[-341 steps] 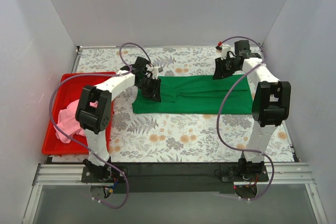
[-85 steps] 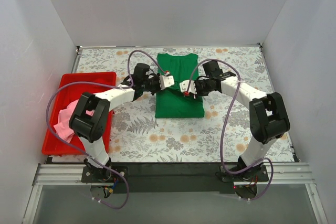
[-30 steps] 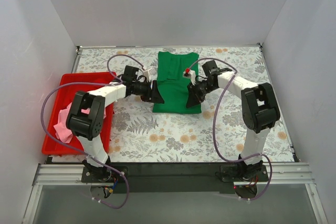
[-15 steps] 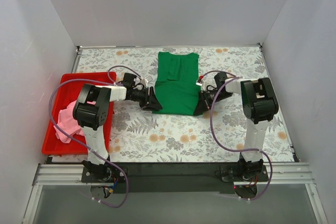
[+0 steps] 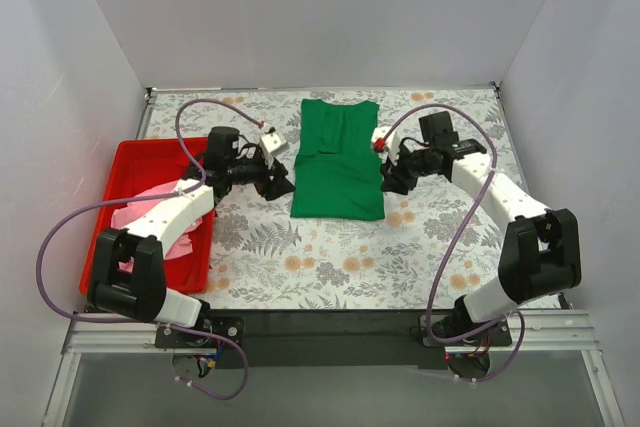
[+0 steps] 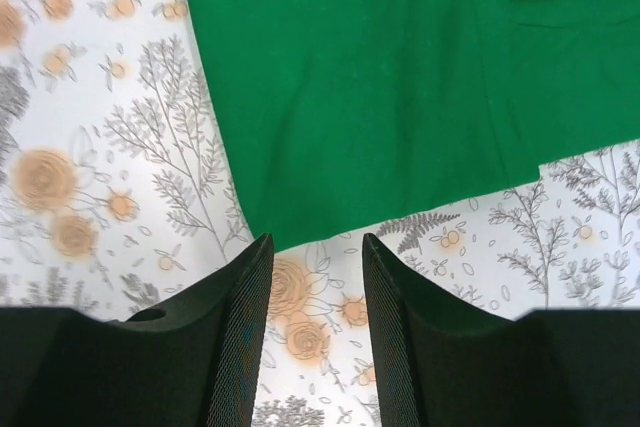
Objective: Fold and stack the t-shirts
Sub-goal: Fold the tshirt
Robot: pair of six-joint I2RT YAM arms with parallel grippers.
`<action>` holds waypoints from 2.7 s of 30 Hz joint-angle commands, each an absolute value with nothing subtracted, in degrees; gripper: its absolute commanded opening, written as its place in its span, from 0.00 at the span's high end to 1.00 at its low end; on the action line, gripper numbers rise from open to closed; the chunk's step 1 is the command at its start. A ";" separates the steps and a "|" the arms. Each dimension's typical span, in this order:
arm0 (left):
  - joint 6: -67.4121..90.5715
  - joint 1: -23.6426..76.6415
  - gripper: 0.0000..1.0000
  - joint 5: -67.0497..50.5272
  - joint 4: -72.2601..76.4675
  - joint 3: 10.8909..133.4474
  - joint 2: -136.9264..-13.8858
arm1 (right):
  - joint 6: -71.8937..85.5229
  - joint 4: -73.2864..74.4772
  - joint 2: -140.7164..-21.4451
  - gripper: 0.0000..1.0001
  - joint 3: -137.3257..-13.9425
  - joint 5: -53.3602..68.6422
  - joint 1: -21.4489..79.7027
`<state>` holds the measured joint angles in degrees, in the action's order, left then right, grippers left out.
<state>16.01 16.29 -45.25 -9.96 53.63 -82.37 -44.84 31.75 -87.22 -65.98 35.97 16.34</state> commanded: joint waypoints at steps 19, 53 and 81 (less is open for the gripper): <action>-16.61 28.04 0.49 -30.68 15.47 34.54 -90.43 | -59.41 11.78 -89.30 0.55 -46.59 18.81 30.67; -9.23 25.75 1.00 -36.38 -10.80 53.44 -83.69 | -58.80 40.06 -89.57 0.99 -69.70 26.70 25.49; -4.48 20.40 1.00 -37.26 -31.11 71.96 -91.44 | -65.47 55.02 -94.27 0.99 -78.56 35.33 21.80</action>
<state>-2.52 23.07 -36.86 -33.65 65.95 -84.97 -59.37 53.89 -89.23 -73.08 35.09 24.62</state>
